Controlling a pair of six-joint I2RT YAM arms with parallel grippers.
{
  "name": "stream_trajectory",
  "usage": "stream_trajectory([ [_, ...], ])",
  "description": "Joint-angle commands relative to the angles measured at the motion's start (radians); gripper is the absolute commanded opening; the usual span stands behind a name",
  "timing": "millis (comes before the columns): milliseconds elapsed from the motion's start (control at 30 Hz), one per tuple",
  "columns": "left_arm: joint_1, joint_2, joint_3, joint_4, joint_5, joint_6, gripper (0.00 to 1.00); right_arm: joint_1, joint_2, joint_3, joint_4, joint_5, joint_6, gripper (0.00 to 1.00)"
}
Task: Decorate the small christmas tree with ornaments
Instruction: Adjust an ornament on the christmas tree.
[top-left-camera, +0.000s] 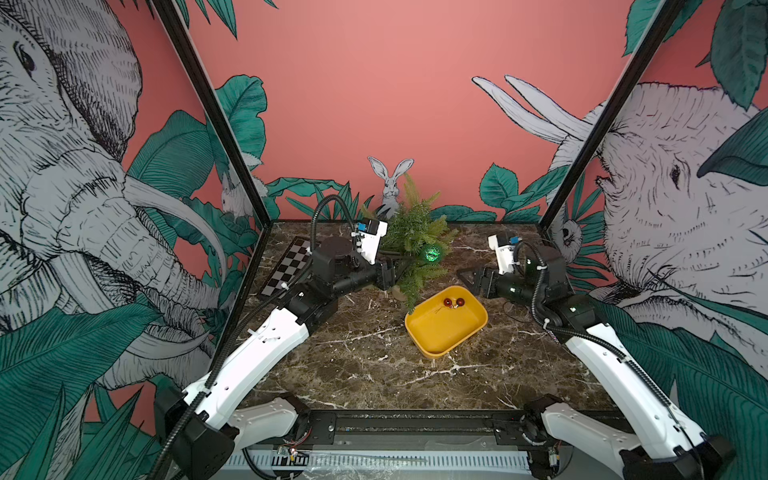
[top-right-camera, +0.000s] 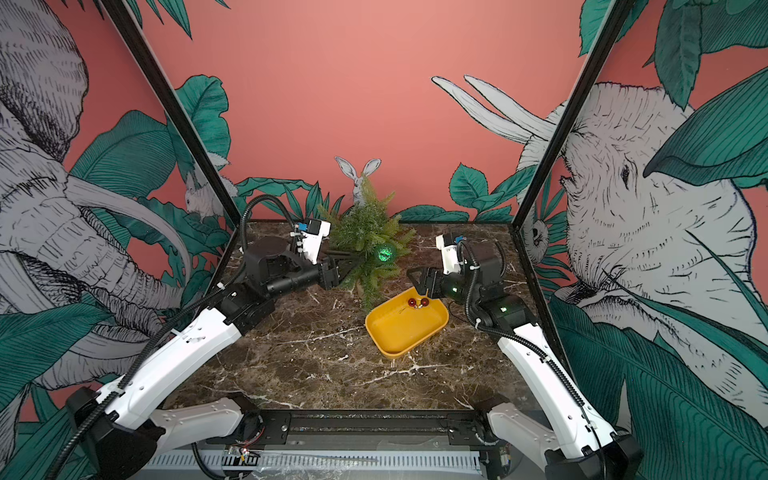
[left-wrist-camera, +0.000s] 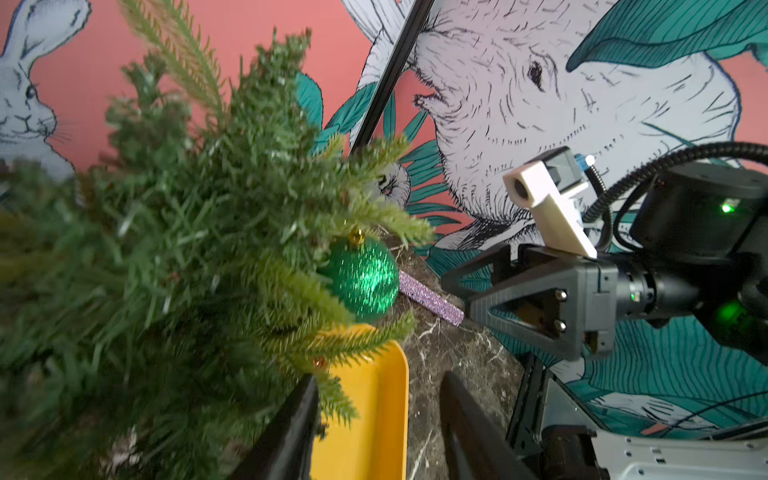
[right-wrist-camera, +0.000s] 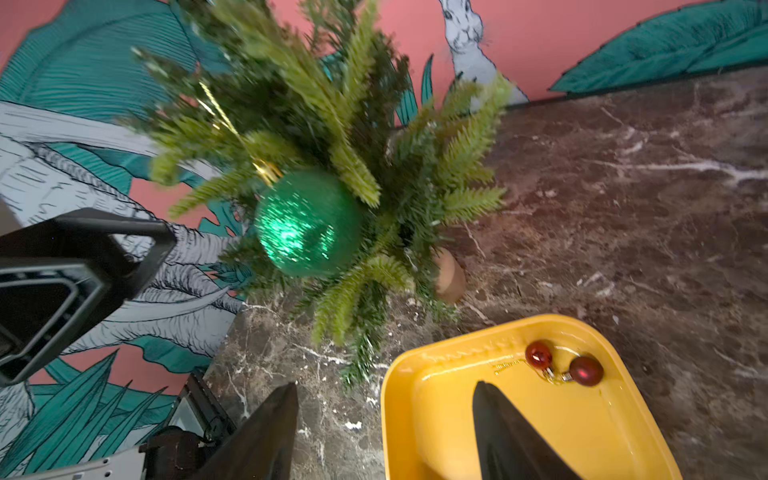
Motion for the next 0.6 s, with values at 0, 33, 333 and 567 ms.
stream_trajectory([
  [0,-0.001,-0.064,-0.07,-0.039,-0.001,-0.006,0.52,-0.002,0.024,-0.021,-0.025,0.067,-0.001,0.66],
  [33,-0.003,-0.08,-0.095,-0.038,-0.005,-0.012,0.52,-0.001,0.039,-0.03,-0.029,0.081,0.002,0.65],
  [333,-0.099,-0.162,-0.334,0.044,-0.088,-0.078,0.53,0.019,0.188,-0.124,0.048,0.17,-0.002,0.53],
  [567,-0.141,-0.183,-0.476,0.119,-0.152,-0.135,0.53,0.04,0.343,-0.13,0.151,0.223,-0.047,0.47],
])
